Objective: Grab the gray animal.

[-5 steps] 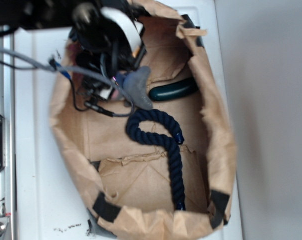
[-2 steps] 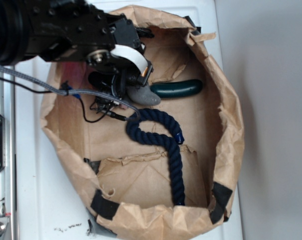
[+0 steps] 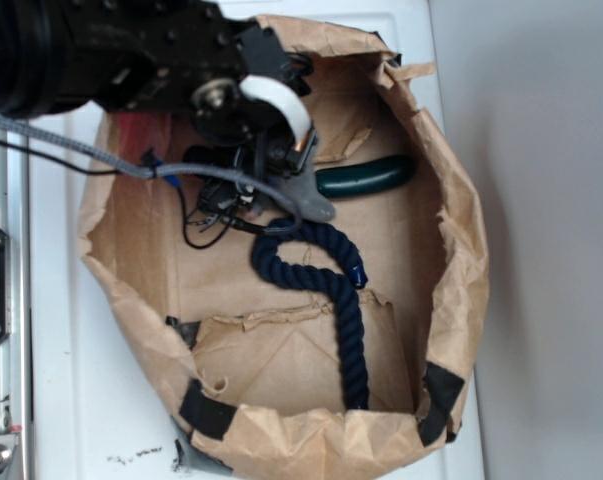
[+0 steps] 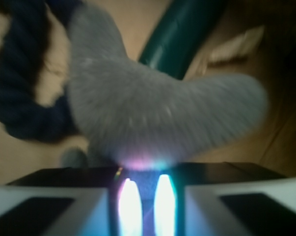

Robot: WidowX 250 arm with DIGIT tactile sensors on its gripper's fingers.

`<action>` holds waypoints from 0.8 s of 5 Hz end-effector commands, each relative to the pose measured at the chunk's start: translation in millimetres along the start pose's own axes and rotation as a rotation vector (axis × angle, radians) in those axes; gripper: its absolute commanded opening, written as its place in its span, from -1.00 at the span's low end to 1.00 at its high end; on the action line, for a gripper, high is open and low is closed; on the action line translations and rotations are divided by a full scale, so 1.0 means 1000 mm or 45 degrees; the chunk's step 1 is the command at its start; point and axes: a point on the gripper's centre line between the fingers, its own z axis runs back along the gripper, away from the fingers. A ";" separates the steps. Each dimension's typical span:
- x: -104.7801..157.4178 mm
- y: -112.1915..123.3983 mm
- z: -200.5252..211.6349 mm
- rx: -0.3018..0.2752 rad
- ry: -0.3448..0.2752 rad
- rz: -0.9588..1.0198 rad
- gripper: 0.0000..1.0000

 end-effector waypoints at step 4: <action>0.009 -0.007 0.062 -0.104 -0.082 -0.045 1.00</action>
